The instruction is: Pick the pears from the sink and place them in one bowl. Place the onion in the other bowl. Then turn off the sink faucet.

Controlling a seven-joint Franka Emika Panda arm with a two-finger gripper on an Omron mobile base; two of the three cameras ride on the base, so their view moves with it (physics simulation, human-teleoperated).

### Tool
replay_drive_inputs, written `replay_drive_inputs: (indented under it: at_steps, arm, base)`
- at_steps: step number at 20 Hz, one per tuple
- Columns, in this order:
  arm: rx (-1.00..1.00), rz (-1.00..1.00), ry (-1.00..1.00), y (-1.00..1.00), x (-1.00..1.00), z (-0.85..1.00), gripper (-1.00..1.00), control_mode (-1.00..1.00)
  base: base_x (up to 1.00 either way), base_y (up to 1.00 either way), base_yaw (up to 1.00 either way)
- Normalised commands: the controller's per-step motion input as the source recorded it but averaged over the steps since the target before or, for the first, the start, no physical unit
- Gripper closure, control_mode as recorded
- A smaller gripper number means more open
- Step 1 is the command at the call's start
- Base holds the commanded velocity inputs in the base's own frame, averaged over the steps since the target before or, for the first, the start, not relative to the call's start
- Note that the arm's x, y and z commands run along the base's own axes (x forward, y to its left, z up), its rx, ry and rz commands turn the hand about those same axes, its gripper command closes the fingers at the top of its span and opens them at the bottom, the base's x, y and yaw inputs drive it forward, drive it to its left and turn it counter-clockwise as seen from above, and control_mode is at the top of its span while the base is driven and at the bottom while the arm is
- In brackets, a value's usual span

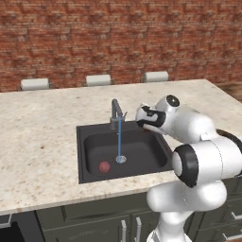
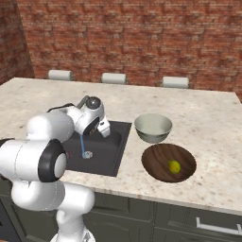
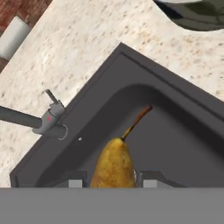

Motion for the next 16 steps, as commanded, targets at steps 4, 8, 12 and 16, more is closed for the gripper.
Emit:
replay_drive_inputs:
  at_steps: [4, 8, 12, 16]
  arm:
    - [0.00, 0.00, 0.00, -0.23, -0.04, 1.00, 1.00, -1.00]
    - [0.00, 0.00, 0.01, -0.17, -0.16, 1.00, 1.00, -1.00]
    - [0.00, -0.05, 0.26, -0.17, -0.28, 0.88, 1.00, -1.00]
    - [-0.05, -0.09, 0.33, -0.26, -0.17, 0.26, 1.00, -1.00]
  base:
    - [0.00, 0.00, 0.00]
    - [0.00, 0.00, 0.00]
    - [0.00, 0.00, 0.00]
    - [0.00, 0.00, 0.00]
